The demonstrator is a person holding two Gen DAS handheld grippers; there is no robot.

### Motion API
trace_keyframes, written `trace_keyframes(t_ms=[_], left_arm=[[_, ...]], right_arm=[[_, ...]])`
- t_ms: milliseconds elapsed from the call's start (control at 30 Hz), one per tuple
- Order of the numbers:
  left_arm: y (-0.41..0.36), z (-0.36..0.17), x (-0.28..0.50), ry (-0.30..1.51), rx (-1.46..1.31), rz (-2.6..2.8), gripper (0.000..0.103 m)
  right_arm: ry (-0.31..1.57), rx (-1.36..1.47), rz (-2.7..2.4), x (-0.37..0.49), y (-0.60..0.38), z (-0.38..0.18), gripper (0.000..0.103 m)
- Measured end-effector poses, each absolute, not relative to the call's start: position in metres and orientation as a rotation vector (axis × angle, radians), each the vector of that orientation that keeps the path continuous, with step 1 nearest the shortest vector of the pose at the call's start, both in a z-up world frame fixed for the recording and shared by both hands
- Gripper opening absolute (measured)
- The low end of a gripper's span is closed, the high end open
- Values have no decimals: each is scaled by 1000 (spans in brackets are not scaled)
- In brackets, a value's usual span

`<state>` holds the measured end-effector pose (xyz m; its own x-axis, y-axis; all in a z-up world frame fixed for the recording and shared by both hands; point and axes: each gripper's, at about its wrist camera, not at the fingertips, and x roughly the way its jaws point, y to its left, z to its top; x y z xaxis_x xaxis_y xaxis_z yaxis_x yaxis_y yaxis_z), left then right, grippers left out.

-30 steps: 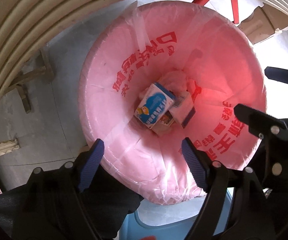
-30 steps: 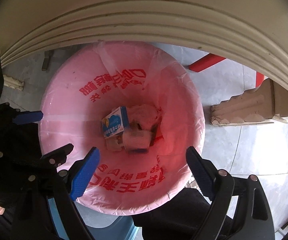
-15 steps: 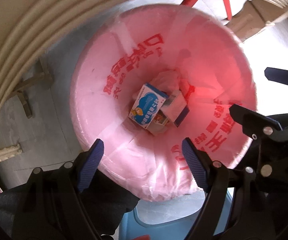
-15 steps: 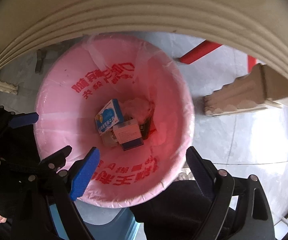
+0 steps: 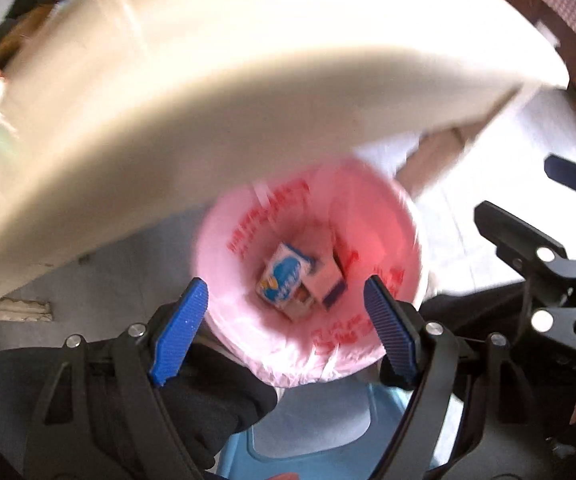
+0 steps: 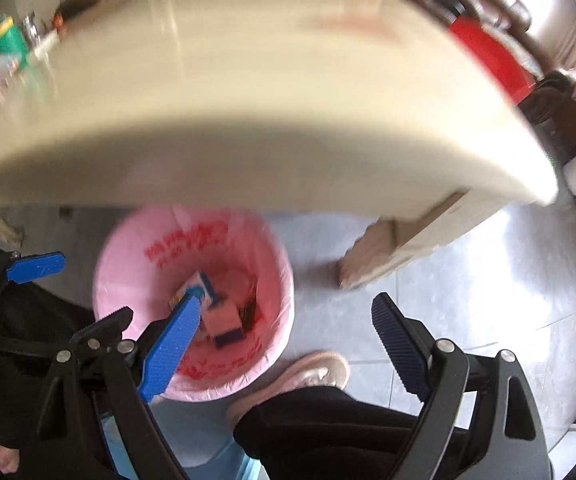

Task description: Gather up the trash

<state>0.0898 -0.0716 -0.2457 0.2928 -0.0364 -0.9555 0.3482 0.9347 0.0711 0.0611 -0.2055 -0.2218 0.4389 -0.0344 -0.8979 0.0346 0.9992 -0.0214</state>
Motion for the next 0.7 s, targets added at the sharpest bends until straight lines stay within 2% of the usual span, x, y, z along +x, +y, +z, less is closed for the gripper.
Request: trace_keyframes(t_ms=[200, 367, 467, 533, 700], left_arm=[[-72, -171, 83, 1088, 230, -236, 79], [-71, -114, 72, 957, 196, -206, 84], [-70, -86, 63, 892, 186, -190, 85], [-71, -69, 58, 860, 186, -184, 88], [-67, -38, 44, 766, 171, -139, 92]], right_arm=[[932, 24, -84, 46, -212, -150, 90], [805, 41, -91, 30, -217, -97, 90], [731, 26, -98, 21, -215, -67, 91], [681, 17, -107, 13, -215, -46, 96], [573, 10, -136, -7, -211, -8, 96]])
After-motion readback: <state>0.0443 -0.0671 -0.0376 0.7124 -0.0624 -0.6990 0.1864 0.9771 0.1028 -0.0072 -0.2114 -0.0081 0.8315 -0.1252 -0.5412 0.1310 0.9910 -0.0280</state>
